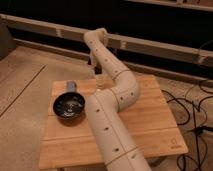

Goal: Place the eraser in the ceramic cup

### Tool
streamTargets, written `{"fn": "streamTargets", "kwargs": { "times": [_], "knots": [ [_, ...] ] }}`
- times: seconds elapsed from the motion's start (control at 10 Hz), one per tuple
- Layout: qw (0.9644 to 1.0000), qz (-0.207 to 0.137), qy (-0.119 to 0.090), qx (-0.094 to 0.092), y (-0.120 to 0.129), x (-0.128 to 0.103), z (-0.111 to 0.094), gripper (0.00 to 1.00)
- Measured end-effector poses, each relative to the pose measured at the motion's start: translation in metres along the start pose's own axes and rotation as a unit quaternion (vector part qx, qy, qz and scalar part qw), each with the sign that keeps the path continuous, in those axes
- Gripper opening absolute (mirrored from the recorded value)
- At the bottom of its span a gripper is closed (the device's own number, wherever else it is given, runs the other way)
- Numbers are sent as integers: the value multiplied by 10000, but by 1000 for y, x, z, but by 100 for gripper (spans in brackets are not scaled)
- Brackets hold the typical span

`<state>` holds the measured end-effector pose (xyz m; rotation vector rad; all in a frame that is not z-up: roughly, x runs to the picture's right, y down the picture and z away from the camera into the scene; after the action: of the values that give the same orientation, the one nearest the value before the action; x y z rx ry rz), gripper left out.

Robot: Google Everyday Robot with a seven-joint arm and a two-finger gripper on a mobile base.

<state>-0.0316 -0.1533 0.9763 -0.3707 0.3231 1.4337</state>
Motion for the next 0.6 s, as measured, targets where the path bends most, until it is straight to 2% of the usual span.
{"fn": "streamTargets", "kwargs": {
  "times": [0.3, 0.6],
  "knots": [
    [9998, 178, -47, -70, 0, -2, 0, 0],
    [9996, 272, -5, -123, 3, 1, 6, 0]
  ]
}}
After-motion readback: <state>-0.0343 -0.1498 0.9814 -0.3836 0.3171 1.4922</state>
